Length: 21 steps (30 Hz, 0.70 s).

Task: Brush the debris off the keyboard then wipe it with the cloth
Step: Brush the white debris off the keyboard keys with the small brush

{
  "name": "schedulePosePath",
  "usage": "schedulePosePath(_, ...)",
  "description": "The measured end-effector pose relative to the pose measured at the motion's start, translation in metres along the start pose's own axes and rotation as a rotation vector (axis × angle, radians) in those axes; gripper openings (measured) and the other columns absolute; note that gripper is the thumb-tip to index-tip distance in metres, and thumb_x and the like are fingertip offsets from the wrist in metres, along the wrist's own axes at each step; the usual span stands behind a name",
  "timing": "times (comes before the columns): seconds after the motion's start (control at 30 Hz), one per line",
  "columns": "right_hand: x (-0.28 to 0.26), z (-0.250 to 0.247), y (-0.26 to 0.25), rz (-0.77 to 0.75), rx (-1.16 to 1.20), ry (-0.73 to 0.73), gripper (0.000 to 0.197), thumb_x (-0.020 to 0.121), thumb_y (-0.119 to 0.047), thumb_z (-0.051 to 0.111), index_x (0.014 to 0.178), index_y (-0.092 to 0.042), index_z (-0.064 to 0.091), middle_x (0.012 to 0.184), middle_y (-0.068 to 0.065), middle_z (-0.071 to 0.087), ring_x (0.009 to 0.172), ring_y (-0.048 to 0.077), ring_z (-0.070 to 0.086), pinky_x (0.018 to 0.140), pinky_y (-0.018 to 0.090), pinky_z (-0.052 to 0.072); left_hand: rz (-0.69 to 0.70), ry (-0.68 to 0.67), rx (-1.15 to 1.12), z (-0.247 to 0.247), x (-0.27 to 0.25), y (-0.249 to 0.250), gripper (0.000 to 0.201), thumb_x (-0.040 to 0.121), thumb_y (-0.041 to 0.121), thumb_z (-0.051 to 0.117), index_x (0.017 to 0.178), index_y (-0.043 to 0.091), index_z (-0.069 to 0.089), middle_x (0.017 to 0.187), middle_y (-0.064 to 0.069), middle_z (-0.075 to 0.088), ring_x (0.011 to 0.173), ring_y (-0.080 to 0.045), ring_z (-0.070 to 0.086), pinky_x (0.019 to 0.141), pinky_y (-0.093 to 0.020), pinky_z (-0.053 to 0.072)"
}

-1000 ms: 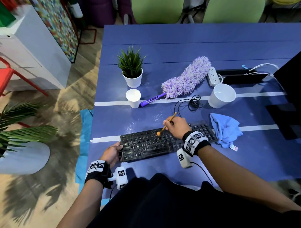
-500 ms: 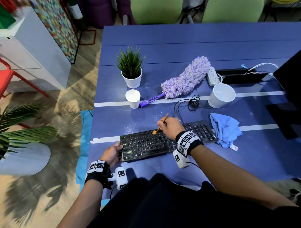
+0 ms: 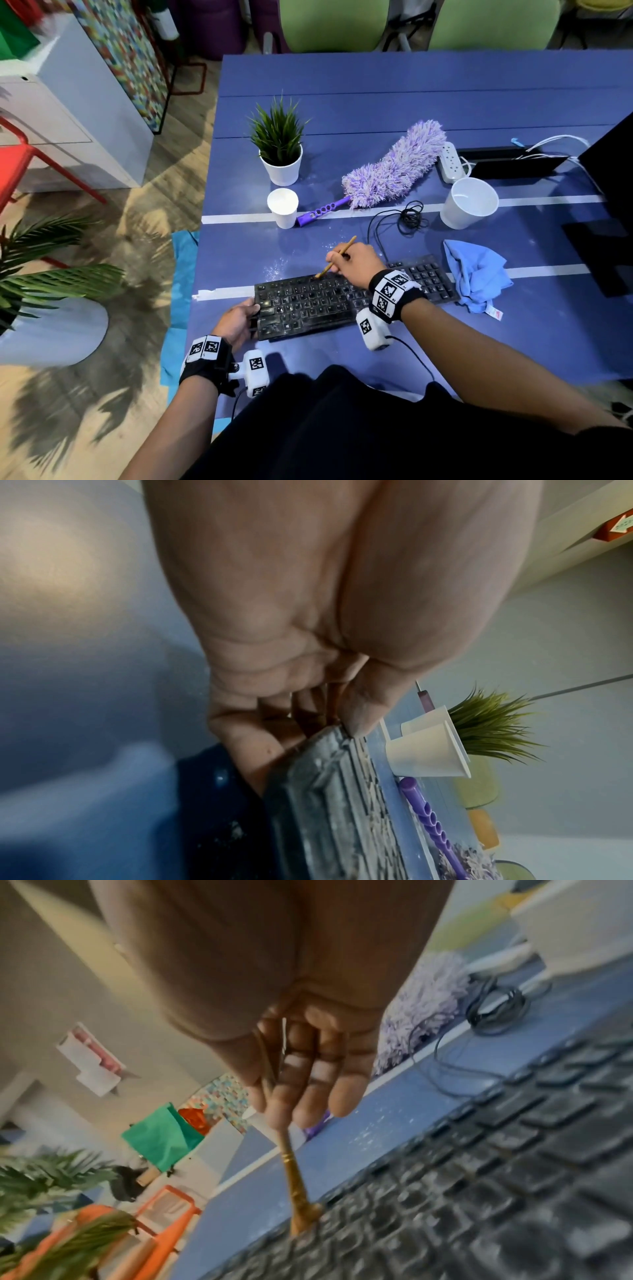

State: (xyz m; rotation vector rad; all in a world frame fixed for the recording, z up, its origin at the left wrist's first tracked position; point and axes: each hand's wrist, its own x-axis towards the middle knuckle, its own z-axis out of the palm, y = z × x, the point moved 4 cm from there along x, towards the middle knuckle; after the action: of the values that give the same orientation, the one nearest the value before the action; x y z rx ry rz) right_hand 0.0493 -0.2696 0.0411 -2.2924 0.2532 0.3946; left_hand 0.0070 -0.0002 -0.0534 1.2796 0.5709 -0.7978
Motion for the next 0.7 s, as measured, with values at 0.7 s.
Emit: schedulePosePath(0.7, -0.046, 0.058, -0.054, -0.282, 0.039, -0.281, 0.022, 0.096, -0.026, 0.055, 0.093, -0.015, 0.074, 0.074, -0.009, 0.072, 0.081, 0.007, 0.068, 0.081, 0.019, 0.049, 0.022, -0.044, 0.036, 0.002, -0.001, 0.0, 0.037, 0.101, 0.005, 0.029, 0.123, 0.015, 0.056, 0.096, -0.008, 0.072, 0.08, -0.024, 0.063, 0.078, -0.038, 0.049)
